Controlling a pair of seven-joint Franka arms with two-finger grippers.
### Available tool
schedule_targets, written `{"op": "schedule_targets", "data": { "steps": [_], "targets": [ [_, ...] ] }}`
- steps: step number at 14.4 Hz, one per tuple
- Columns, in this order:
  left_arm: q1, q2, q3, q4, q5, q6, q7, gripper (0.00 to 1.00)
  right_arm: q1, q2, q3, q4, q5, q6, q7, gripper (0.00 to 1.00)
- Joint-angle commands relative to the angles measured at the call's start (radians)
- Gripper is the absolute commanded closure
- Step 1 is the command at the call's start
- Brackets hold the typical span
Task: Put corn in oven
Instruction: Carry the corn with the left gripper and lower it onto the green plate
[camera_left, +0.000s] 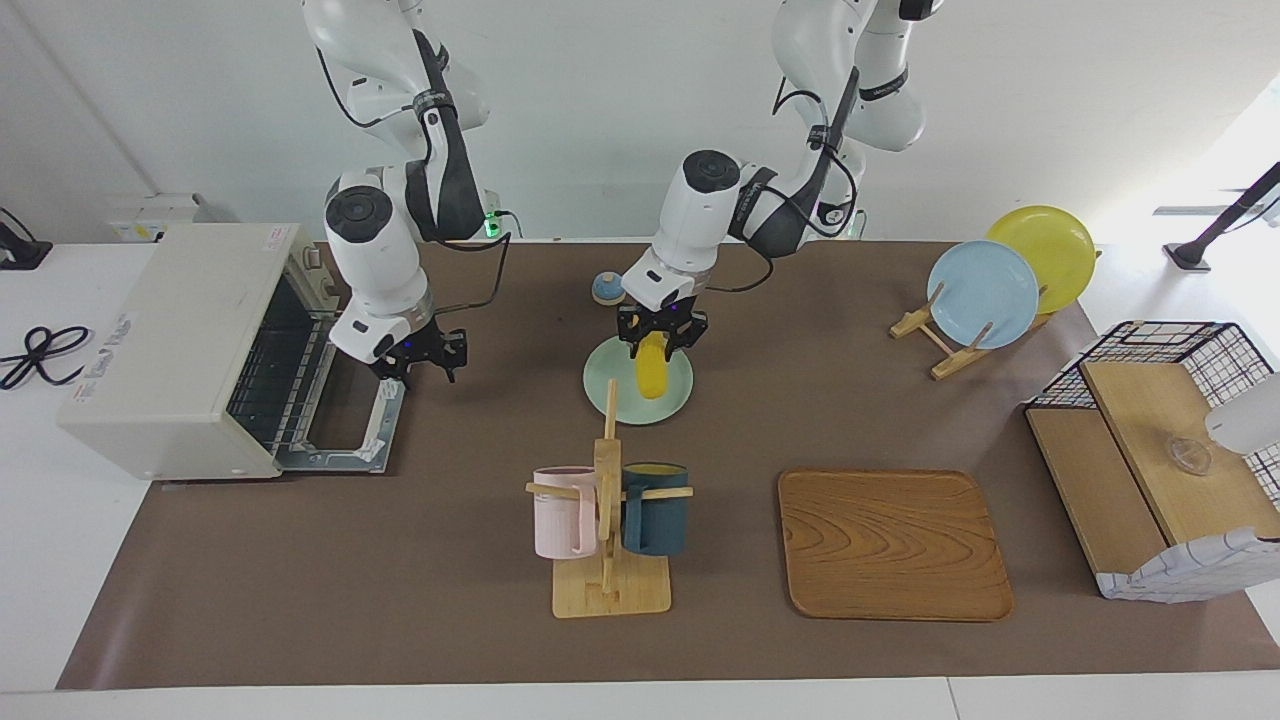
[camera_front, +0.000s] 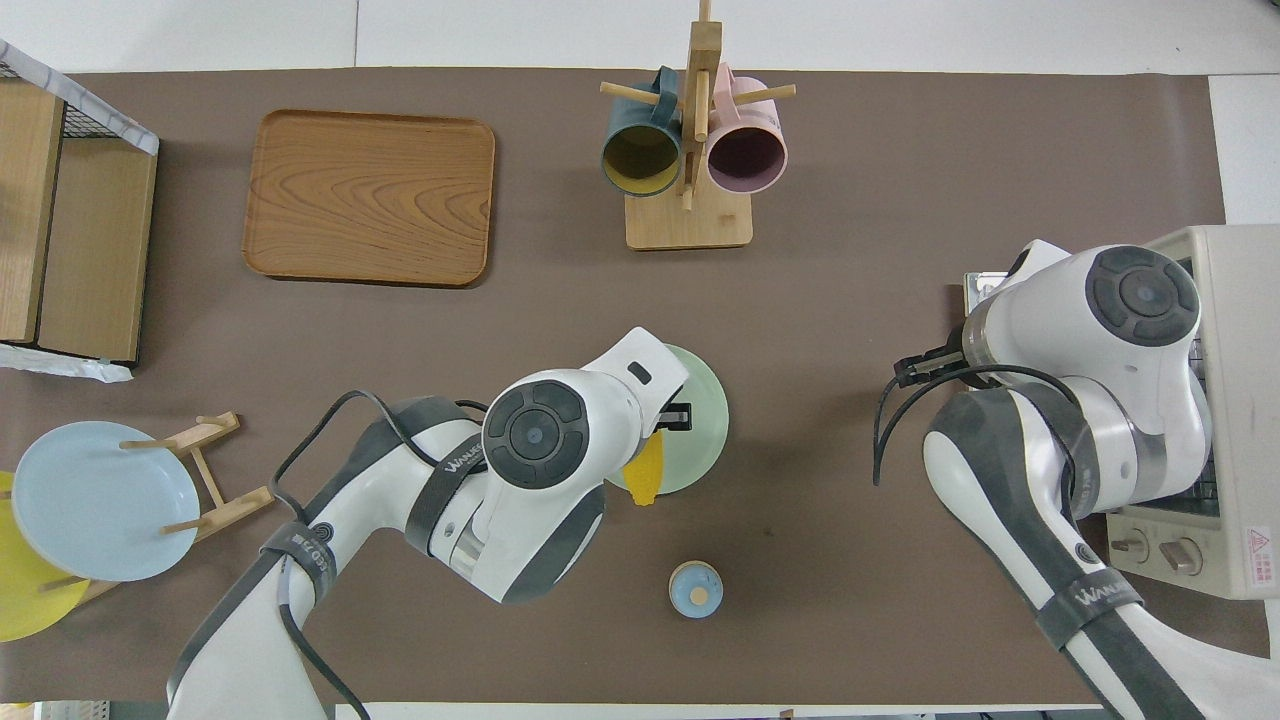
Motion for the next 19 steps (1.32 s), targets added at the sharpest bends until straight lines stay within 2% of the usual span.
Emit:
{"op": "schedule_targets", "data": {
  "steps": [1, 3, 12, 13, 14, 15, 16, 19],
  "targets": [
    [-0.022, 0.031, 0.018, 0.002, -0.007, 0.041, -0.016, 1.0, 0.007, 0.01, -0.002, 0.037, 0.028, -0.04, 0.013, 0.14],
    [-0.022, 0.066, 0.018, 0.016, -0.006, 0.067, -0.016, 1.0, 0.002, 0.01, -0.002, 0.037, 0.039, -0.042, 0.01, 0.0],
    [-0.012, 0.097, 0.02, 0.037, 0.001, 0.081, 0.015, 1.0, 0.005, 0.007, -0.002, 0.032, 0.07, -0.054, 0.01, 0.0],
    [-0.012, 0.097, 0.02, 0.039, 0.001, 0.081, 0.024, 0.9, 0.005, 0.005, -0.002, 0.032, 0.07, -0.054, 0.009, 0.0],
    [-0.01, 0.097, 0.021, 0.04, 0.001, 0.081, 0.024, 0.64, 0.005, 0.005, -0.002, 0.031, 0.071, -0.054, 0.009, 0.0],
    [-0.01, 0.097, 0.023, 0.042, 0.001, 0.077, 0.023, 0.19, 0.005, 0.005, -0.002, 0.032, 0.07, -0.054, 0.009, 0.0],
    [-0.01, 0.096, 0.023, 0.045, -0.001, 0.07, 0.023, 0.0, 0.005, 0.005, -0.002, 0.031, 0.071, -0.054, 0.009, 0.0],
    [0.042, 0.082, 0.026, 0.1, 0.002, -0.017, 0.026, 0.0, 0.005, 0.005, -0.002, 0.031, 0.071, -0.055, 0.007, 0.0]
  ]
}}
